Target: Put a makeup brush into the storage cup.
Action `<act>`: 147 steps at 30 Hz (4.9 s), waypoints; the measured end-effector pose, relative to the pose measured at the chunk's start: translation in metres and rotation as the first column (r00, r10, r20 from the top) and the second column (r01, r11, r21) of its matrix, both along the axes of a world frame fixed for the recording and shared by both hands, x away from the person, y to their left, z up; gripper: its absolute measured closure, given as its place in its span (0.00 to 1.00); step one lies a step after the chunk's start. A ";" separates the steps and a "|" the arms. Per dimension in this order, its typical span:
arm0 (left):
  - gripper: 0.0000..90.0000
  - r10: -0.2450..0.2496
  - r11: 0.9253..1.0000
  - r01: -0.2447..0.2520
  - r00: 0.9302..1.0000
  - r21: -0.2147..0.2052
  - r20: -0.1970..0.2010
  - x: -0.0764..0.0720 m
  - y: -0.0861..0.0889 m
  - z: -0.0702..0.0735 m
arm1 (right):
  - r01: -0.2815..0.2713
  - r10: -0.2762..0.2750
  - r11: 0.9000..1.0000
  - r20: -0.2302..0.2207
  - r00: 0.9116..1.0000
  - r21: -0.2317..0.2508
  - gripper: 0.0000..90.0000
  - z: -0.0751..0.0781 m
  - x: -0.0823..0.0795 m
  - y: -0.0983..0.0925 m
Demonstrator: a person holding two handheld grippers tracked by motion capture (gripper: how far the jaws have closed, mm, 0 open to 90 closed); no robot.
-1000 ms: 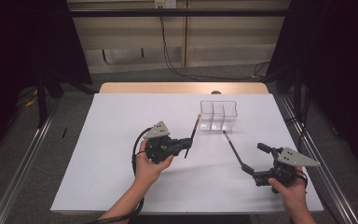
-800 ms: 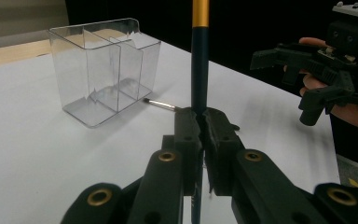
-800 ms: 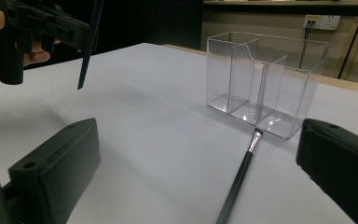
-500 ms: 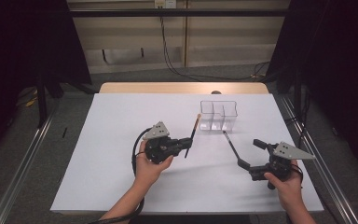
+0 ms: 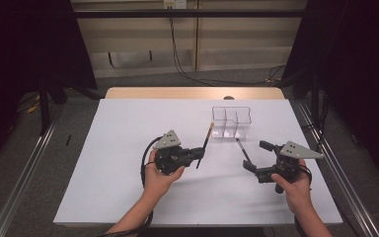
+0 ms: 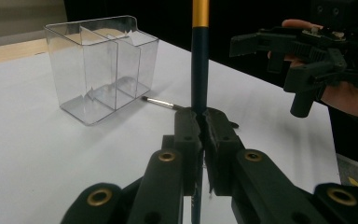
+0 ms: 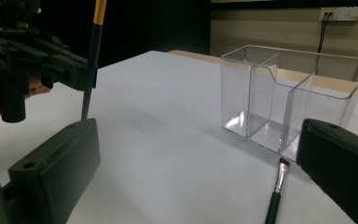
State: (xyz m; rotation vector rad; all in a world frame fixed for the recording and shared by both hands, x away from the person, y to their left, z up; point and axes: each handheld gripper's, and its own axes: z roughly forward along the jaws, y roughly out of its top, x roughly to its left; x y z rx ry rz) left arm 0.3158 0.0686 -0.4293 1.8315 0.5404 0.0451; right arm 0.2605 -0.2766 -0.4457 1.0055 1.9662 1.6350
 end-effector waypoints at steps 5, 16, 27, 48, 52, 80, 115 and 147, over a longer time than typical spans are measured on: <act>0.94 0.000 1.000 0.000 1.000 0.009 0.005 0.001 -0.001 -0.001 | -0.011 0.011 1.000 0.002 1.000 -0.003 0.00 0.003 0.003 0.005; 0.94 -0.002 1.000 0.002 1.000 0.012 0.001 0.000 -0.002 -0.002 | -0.019 0.019 1.000 -0.006 1.000 0.004 0.00 0.010 0.008 0.015; 0.94 0.000 1.000 0.000 1.000 0.014 -0.002 0.001 -0.003 -0.002 | -0.056 0.057 0.998 -0.019 0.998 0.020 0.00 0.022 0.018 0.033; 0.94 -0.002 1.000 0.002 1.000 0.014 0.003 0.000 -0.003 -0.003 | -0.126 0.129 0.991 -0.054 0.990 0.052 0.07 0.034 0.037 0.074; 0.94 -0.005 1.000 0.005 1.000 0.015 0.005 -0.001 -0.004 -0.002 | -0.120 0.127 0.989 -0.079 0.989 0.087 0.14 0.032 0.039 0.078; 0.94 -0.010 1.000 0.010 1.000 0.015 0.016 -0.002 -0.006 -0.004 | -0.168 0.186 0.976 -0.132 0.974 0.139 0.82 0.032 0.044 0.093; 0.64 -0.037 0.996 0.041 0.999 -0.083 0.039 -0.004 0.002 0.000 | -0.202 0.211 0.969 -0.052 0.976 0.140 0.93 0.045 0.045 0.091; 0.00 -0.015 0.998 0.022 0.993 -0.059 0.114 0.002 0.006 -0.004 | -0.186 0.192 0.975 -0.035 0.981 0.122 0.93 0.048 0.047 0.086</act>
